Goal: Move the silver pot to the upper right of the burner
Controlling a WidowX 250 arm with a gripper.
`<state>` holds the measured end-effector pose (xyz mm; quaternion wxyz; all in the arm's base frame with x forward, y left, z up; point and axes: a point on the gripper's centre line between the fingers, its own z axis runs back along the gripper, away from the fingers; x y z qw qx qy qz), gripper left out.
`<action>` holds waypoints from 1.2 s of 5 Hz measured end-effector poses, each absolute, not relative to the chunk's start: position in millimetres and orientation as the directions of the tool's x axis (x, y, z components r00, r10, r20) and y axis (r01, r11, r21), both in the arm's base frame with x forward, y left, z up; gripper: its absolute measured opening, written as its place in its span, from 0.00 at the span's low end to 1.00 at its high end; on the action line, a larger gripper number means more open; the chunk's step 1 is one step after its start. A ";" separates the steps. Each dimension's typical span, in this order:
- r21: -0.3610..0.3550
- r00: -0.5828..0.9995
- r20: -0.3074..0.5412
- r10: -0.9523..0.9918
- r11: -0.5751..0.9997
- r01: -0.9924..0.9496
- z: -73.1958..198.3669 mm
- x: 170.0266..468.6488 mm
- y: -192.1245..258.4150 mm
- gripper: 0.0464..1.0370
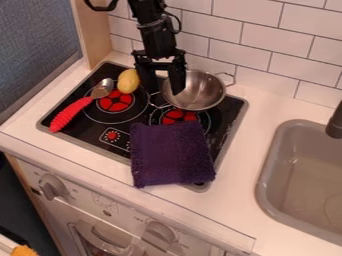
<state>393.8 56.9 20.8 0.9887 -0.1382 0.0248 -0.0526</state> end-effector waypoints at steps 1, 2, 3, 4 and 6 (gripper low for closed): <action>-0.242 0.992 0.025 -0.123 0.962 0.125 50.6 393.5 58.9 0.96; -0.215 0.984 0.071 -0.164 0.961 0.175 75.4 386.8 58.9 0.96; -0.208 0.982 0.081 -0.168 0.961 0.182 78.6 387.2 59.3 0.96; -0.209 0.983 0.079 -0.168 0.961 0.181 78.0 387.1 59.2 0.96; -0.209 0.983 0.079 -0.168 0.961 0.181 78.0 387.1 59.2 0.96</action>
